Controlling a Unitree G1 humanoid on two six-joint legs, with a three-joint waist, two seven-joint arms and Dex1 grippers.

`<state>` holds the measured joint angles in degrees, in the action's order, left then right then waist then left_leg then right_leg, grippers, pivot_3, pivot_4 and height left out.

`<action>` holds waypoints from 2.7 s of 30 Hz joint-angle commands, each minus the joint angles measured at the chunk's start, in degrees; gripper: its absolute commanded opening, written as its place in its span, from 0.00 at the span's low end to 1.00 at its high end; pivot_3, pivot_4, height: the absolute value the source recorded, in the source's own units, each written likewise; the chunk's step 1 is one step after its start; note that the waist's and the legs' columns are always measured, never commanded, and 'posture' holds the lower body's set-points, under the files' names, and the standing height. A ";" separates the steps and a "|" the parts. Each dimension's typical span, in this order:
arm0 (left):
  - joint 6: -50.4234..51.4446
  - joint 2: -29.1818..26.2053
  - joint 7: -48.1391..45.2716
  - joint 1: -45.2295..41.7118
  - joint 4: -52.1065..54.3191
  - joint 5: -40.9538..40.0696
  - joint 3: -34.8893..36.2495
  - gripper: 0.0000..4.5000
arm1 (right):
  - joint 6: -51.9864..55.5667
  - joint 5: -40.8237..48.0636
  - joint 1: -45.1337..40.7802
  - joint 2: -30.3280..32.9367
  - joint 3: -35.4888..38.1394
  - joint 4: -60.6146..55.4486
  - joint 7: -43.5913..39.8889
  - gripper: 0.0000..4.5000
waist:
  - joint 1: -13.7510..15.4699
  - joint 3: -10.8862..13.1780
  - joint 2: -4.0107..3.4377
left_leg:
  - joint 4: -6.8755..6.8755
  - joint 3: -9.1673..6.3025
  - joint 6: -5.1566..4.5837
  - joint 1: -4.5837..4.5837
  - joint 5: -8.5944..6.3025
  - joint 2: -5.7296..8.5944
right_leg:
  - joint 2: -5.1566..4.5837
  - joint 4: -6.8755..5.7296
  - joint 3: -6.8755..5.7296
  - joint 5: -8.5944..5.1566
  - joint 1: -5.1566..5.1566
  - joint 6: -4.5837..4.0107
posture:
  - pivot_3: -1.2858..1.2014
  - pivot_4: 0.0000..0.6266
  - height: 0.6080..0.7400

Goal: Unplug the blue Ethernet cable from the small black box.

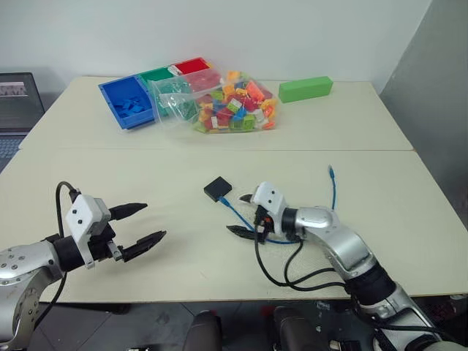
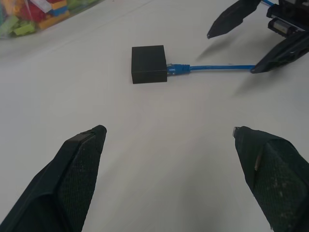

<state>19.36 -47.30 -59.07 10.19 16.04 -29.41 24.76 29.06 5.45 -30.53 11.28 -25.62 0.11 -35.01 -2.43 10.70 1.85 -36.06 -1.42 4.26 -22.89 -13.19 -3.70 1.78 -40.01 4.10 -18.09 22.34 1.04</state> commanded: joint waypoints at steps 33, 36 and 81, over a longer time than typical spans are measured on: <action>20.92 3.30 7.24 -12.92 -4.11 -13.15 -0.48 1.00 | -27.10 -14.51 -6.60 2.49 -2.74 7.62 0.65 0.00 | -0.38 0.01 0.00 | 0.01 -0.03 0.00 -0.04 0.00 0.02 | 0.00 0.01 -0.06 0.12 0.01 -0.25 | 0.52 0.24 1.00; 27.59 3.20 7.44 -15.59 -4.46 -18.64 -0.54 1.00 | -38.64 -16.13 -7.94 5.25 -3.23 8.11 -0.88 0.00 | -0.66 0.01 0.01 | 0.02 -0.07 0.00 -0.05 0.00 0.00 | 0.02 0.00 -0.09 0.12 0.00 -0.25 | 0.52 0.24 1.00; 36.36 2.58 5.68 -22.20 -3.31 -28.14 -4.57 0.17 | -65.48 -12.48 -9.05 10.91 -3.00 11.36 -13.05 0.29 | -0.41 0.01 0.01 | -0.03 -0.11 0.02 -0.02 0.01 0.04 | -0.04 -0.06 -0.04 0.15 -0.07 -0.31 | 0.52 0.24 1.00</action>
<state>57.14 -43.65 -53.43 -10.96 11.74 -58.18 19.41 -35.85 -9.82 -39.36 21.92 -29.22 15.74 -46.20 -2.84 10.71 1.86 -36.09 -1.52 4.28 -22.91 -13.18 -3.65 1.73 -40.07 4.06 -17.94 22.27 0.74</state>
